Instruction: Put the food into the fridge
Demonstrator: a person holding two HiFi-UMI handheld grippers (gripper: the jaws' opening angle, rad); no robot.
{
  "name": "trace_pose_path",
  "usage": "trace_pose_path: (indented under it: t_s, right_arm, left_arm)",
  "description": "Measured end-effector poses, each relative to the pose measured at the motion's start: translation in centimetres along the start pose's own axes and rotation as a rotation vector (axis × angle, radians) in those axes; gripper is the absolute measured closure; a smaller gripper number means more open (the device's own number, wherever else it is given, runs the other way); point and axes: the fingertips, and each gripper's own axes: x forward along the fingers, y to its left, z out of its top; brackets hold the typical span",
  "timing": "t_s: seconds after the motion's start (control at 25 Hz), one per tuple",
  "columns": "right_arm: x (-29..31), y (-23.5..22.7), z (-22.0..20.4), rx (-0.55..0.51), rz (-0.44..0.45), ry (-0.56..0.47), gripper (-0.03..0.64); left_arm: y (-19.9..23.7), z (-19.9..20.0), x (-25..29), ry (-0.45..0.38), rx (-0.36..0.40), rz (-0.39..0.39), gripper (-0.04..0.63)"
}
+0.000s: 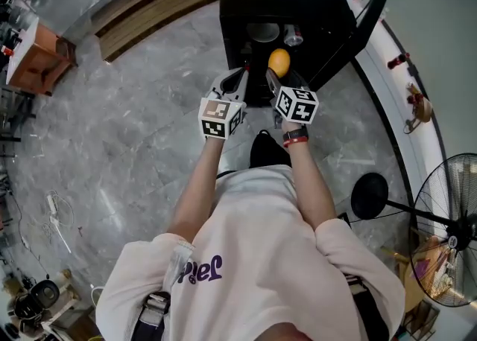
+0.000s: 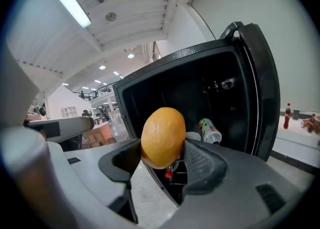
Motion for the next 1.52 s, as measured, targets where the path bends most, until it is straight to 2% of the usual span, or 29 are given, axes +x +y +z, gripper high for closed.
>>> trace_pose_path:
  t_s: [0.56, 0.88, 1.52]
  right_arm:
    - [6.0, -1.9, -4.1, -0.046, 0.028, 0.021, 0.341]
    - [9.3, -3.9, -6.4, -0.007, 0.018, 0.056, 0.341]
    - [17.4, -6.6, -5.3, -0.078, 0.031, 0.086, 0.341]
  left_arm:
    - [1.3, -4.1, 3.2, -0.013, -0.001, -0.001, 0.577]
    - [3.2, -5.9, 4.3, -0.024, -0.027, 0.032, 0.577]
    - [5.5, -6.5, 6.5, -0.027, -0.038, 0.065, 0.577]
